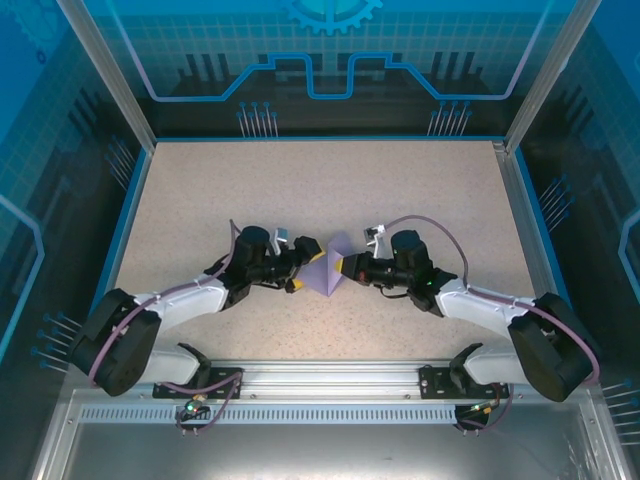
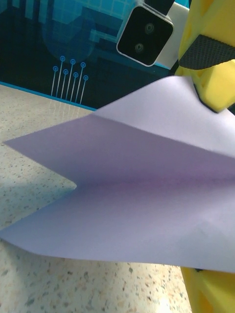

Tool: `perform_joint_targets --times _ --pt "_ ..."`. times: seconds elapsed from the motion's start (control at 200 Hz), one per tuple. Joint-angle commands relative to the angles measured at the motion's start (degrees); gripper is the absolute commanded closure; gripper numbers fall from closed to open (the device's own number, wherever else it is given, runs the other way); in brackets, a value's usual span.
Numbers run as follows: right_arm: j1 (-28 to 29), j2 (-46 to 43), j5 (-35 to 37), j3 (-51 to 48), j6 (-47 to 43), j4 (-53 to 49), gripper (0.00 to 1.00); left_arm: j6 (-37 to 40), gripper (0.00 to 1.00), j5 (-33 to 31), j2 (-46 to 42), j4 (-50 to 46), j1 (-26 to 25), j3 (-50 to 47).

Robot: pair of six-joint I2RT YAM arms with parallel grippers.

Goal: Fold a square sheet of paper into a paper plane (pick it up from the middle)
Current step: Turn over the paper at the center of the table.

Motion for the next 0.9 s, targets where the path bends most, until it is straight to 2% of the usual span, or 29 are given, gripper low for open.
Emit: perform_joint_targets --times 0.0,0.195,0.4,0.57,0.895 --pt "0.9 0.7 0.7 -1.5 1.2 3.4 0.99 2.0 0.09 2.5 2.6 3.3 -1.2 2.6" --pt "1.0 0.7 1.5 -3.4 2.2 3.9 0.99 1.9 0.15 3.1 6.2 6.4 -2.3 3.5" --pt "1.0 0.7 2.6 -5.1 3.1 4.2 0.99 3.3 0.33 3.0 7.7 6.1 -2.7 4.9" --pt "1.0 1.6 3.2 -5.8 3.8 4.7 0.96 3.5 0.43 3.5 9.1 7.2 -3.0 5.2" --pt "0.7 4.4 2.8 -6.2 4.6 7.4 0.95 4.5 0.52 5.1 13.5 7.5 -3.3 6.0"
